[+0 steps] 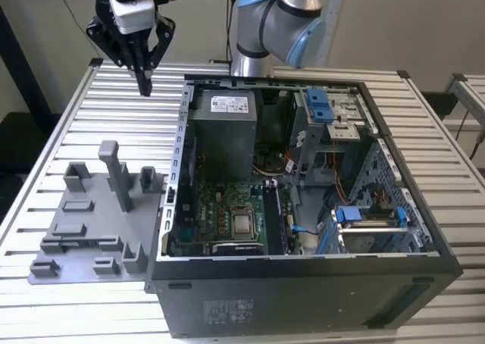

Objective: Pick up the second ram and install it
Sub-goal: 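Reach for the second ram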

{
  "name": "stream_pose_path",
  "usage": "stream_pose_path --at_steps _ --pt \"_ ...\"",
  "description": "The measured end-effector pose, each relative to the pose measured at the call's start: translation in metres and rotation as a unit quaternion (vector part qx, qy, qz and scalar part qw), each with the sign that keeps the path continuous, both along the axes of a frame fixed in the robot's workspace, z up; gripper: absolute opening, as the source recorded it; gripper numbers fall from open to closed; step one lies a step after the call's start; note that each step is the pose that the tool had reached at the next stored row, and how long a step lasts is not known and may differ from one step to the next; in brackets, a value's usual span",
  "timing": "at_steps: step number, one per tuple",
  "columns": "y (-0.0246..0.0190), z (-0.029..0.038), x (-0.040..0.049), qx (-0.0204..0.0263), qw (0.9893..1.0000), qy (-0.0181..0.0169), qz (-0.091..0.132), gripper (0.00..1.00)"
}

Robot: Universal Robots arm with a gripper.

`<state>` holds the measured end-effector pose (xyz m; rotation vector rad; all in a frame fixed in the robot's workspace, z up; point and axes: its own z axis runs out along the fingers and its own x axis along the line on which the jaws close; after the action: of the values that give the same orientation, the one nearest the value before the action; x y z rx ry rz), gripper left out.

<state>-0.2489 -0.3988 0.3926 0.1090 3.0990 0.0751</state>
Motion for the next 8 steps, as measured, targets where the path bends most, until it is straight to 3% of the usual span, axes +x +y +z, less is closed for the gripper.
stream_pose_path --at_steps 8 --pt "0.0 0.0 -0.0145 0.0 1.0 -0.0003 0.0 0.11"
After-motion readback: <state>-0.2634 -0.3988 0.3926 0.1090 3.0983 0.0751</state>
